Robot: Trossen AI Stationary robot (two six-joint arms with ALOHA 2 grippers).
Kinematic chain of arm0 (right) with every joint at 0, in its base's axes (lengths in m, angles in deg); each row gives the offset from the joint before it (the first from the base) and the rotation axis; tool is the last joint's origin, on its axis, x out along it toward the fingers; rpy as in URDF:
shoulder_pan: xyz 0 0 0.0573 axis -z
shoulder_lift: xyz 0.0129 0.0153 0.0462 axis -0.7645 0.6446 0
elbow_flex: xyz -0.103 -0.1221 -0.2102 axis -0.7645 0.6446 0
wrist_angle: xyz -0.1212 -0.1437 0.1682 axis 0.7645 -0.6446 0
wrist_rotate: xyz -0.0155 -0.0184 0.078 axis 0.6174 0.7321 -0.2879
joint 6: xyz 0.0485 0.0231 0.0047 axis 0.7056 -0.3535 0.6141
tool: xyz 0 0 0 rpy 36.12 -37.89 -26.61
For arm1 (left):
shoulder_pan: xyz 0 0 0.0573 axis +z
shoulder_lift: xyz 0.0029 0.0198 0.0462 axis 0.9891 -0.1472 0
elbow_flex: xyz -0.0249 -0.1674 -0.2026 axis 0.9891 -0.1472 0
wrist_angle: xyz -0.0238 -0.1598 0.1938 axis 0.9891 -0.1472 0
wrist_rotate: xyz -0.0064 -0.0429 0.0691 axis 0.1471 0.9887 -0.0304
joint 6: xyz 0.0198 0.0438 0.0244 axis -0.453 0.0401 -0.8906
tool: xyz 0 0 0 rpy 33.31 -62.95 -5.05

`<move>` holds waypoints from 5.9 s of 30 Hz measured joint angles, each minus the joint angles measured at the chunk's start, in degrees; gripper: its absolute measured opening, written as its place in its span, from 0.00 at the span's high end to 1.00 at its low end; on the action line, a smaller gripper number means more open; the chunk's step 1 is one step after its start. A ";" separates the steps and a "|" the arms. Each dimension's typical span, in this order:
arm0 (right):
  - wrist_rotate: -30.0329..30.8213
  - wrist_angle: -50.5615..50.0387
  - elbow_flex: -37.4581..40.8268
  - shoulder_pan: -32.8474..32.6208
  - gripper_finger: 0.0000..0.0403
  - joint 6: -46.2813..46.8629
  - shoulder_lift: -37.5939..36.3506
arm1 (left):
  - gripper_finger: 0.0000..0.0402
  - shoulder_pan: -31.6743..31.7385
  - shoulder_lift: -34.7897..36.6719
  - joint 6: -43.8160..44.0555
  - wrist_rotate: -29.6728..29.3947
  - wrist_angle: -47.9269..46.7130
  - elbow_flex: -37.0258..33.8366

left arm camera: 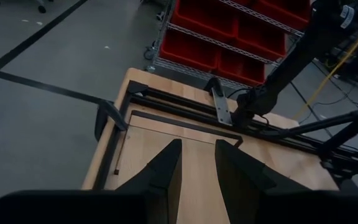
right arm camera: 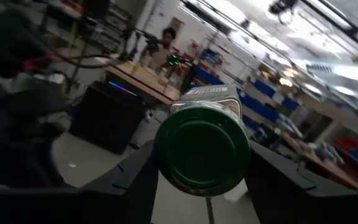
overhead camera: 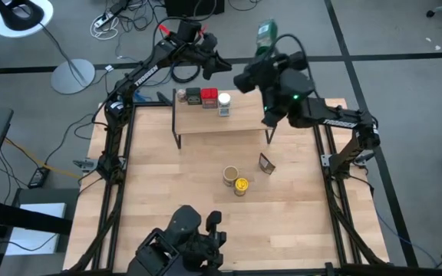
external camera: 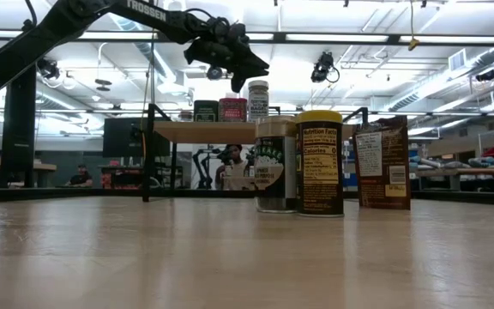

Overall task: Shelf spices
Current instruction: Put the green seasoning bottle on the shelf

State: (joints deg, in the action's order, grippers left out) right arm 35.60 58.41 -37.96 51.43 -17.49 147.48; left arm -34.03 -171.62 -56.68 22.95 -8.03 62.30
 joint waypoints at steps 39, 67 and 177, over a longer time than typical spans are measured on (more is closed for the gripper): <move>-65.50 -71.43 -25.52 3.20 0.49 40.02 -1.33 | 0.75 1.30 0.00 -0.44 3.04 -2.85 0.00; -81.53 -96.99 -22.80 21.16 0.48 74.01 4.09 | 0.75 3.93 0.00 -0.44 4.03 -4.40 0.02; -79.61 -83.70 -23.21 35.30 0.19 80.13 2.79 | 0.75 3.93 0.00 -2.04 4.06 -5.54 0.02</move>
State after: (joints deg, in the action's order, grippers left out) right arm -44.00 -25.29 -61.16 86.73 62.65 150.27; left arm -30.10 -171.62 -58.72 27.01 -13.57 62.32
